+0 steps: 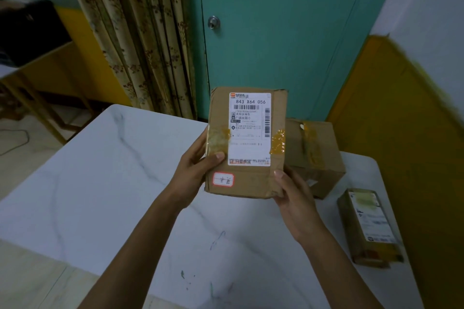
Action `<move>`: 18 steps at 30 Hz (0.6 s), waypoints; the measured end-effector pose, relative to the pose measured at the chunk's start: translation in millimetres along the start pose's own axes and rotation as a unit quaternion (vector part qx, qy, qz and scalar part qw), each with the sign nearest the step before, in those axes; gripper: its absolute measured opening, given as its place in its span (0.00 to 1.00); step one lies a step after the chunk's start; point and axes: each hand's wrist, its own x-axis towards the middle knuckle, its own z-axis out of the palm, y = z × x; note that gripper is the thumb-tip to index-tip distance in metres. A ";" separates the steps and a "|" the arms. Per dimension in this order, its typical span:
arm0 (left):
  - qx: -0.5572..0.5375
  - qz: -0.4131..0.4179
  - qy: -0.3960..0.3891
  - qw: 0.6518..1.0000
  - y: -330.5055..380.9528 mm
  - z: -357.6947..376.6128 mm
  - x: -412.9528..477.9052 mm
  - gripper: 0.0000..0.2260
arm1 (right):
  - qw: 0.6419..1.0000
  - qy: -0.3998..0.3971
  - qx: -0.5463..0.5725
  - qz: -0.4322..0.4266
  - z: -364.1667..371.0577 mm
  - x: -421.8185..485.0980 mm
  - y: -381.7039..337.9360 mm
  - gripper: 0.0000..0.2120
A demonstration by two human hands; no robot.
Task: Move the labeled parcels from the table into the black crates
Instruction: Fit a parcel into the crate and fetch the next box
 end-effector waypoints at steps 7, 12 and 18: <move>-0.002 0.011 0.009 1.000 -2.0 8.6 3.1 0.26 | 1.000 0.007 0.002 -0.011 -11.5 5.8 -0.6 0.34; 0.012 0.018 0.018 1.000 -8.7 15.6 3.7 0.23 | 1.000 0.014 -0.007 -0.007 -25.3 10.0 3.6 0.38; 0.016 0.019 0.030 0.999 -14.3 18.9 4.0 0.23 | 1.000 0.010 -0.005 0.003 -30.5 12.0 3.5 0.39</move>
